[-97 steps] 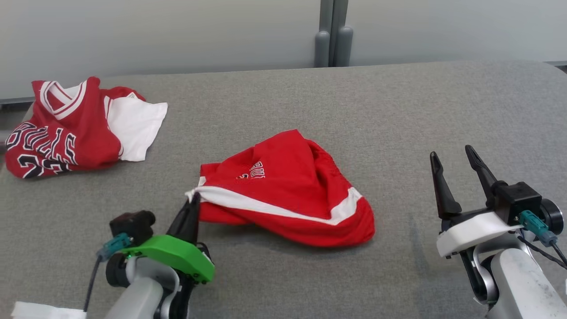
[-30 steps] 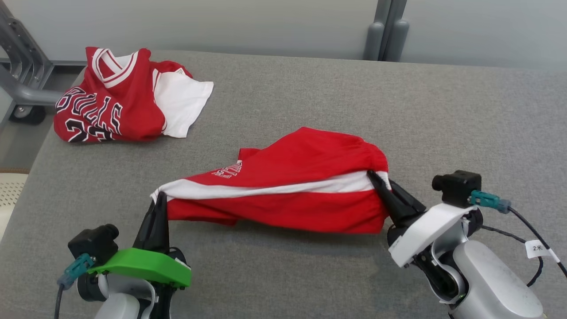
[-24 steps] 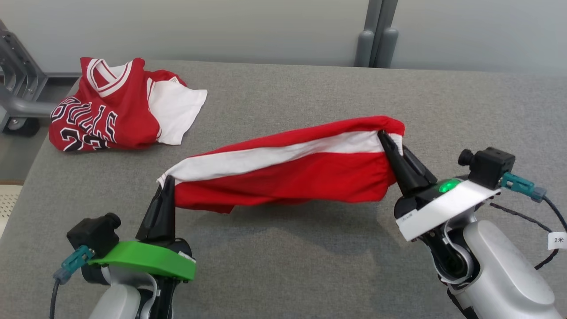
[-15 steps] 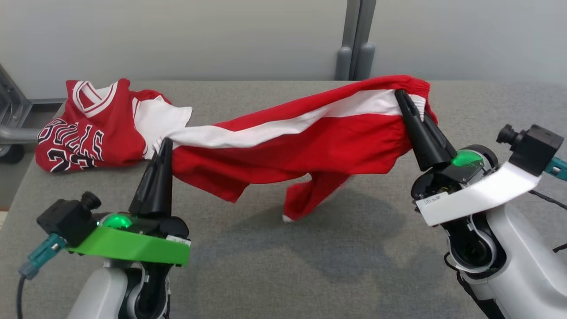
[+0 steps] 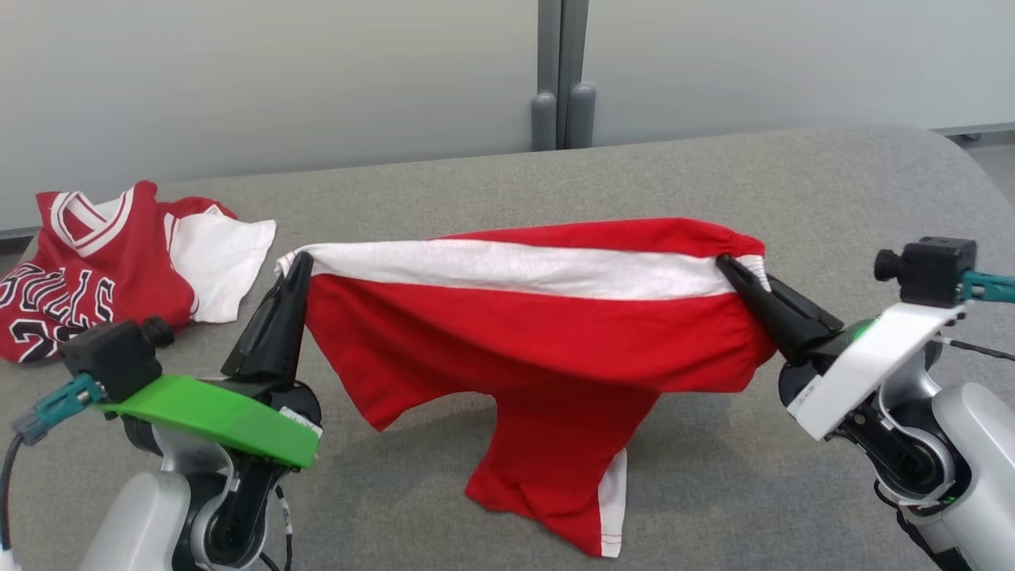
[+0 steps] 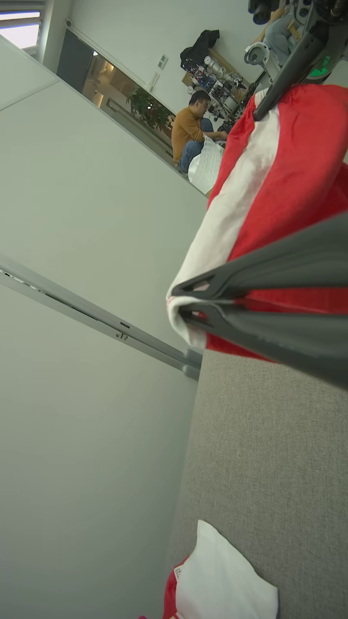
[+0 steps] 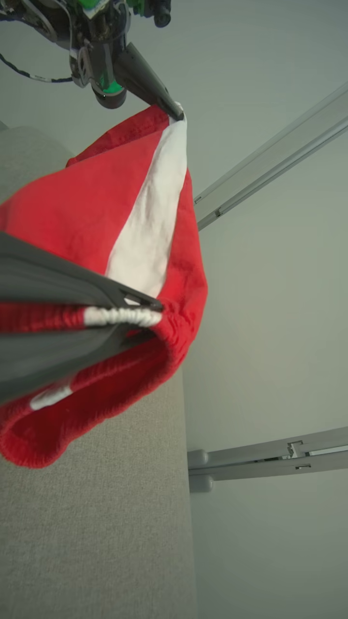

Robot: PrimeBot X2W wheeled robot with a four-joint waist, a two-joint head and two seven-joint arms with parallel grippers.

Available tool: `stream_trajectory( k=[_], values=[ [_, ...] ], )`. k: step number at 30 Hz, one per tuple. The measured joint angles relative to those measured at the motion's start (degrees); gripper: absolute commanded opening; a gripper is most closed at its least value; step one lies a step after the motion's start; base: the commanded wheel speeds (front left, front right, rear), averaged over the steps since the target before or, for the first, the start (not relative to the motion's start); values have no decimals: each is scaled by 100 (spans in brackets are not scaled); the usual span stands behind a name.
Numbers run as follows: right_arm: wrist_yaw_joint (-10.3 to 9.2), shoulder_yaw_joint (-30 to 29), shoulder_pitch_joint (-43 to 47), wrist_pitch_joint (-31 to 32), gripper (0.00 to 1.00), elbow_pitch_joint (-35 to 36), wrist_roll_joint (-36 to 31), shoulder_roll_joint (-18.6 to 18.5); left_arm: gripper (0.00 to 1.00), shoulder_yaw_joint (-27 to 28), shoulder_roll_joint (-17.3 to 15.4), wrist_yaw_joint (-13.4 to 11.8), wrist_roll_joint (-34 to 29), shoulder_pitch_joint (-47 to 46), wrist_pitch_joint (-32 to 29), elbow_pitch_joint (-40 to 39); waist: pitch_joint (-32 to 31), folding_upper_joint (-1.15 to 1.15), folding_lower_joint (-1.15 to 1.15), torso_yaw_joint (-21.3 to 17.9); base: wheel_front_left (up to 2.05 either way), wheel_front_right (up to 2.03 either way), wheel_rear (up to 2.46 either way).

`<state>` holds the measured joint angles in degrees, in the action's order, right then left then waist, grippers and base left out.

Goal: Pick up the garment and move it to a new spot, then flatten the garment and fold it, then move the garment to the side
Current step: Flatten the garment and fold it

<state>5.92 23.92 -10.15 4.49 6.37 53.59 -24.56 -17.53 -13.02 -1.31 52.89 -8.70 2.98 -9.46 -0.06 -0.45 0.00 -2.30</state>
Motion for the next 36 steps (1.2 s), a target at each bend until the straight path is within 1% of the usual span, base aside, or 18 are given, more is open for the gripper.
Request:
stream_trajectory(
  k=[3,5,6,8,10,11,12,14,16,17,20,23,25,27,29,31,33,36],
  values=[
    [10,364,-358,580,0,-333,-91,-131,0,-80,-45,-107,32,-172,-346,297,149,0,0,-47,0,0,0],
    [2,437,-973,812,0,-509,-259,-104,0,-43,-25,-230,91,-610,-535,452,274,0,0,-66,0,0,0],
    [-34,383,-1398,834,0,-552,-406,-68,0,27,-16,-289,87,-925,-589,502,337,0,0,-75,0,0,0],
    [-241,-76,-2396,608,0,-553,-697,126,0,219,-5,-357,8,-1733,-598,500,468,0,0,-90,0,0,0],
    [-485,-791,-3412,37,0,-436,-923,386,0,413,82,-377,-109,-2662,-524,393,594,0,0,-94,0,0,0],
    [-543,-1015,-3833,-157,0,-369,-957,454,0,469,155,-377,-153,-3081,-461,275,652,0,0,-89,0,0,0],
    [-550,-1105,-4142,-270,0,-327,-967,481,0,493,205,-377,-186,-3431,-441,163,708,0,0,-81,0,0,0],
    [-549,-1092,-4362,-345,0,-379,-971,476,0,495,257,-377,-254,-3843,-437,49,814,0,0,-56,0,0,0],
    [-510,-799,-4222,-264,0,-688,-971,470,0,404,226,-375,-345,-3830,-447,104,915,0,0,-26,0,0,0],
    [-443,-591,-4052,-162,0,-879,-972,461,0,298,186,-372,-398,-3731,-474,179,963,0,0,-13,0,0,0],
    [-341,-108,-3244,98,0,-1496,-972,419,0,-162,130,-286,-419,-2992,-652,511,1109,0,0,16,0,0,0],
    [-338,122,-2363,198,0,-2064,-971,283,0,-620,315,-266,-356,-2000,-756,1011,1260,0,0,41,0,0,0],
    [-337,203,-1909,194,0,-2363,-969,294,0,-835,444,-255,-354,-1464,-748,1268,1364,0,0,58,0,0,0],
    [-291,290,-1623,148,0,-2593,-949,413,0,-902,530,-229,-307,-1125,-694,1474,1467,0,0,72,0,0,0],
    [-266,304,-1451,33,0,-2755,-802,650,0,-934,557,-182,-304,-942,-593,1634,1564,0,0,78,0,0,0],
    [-164,390,-1380,-73,0,-2852,-756,822,0,-972,576,-92,-299,-855,-505,1752,1646,0,0,74,0,0,0],
    [-86,449,-1366,-179,0,-2914,-746,906,0,-980,610,-11,-261,-801,-424,1860,1690,0,0,53,0,0,0],
    [-36,454,-1288,-349,0,-2961,-717,898,0,-957,623,84,-260,-761,-270,2000,1662,0,0,24,0,0,0]
  ],
)
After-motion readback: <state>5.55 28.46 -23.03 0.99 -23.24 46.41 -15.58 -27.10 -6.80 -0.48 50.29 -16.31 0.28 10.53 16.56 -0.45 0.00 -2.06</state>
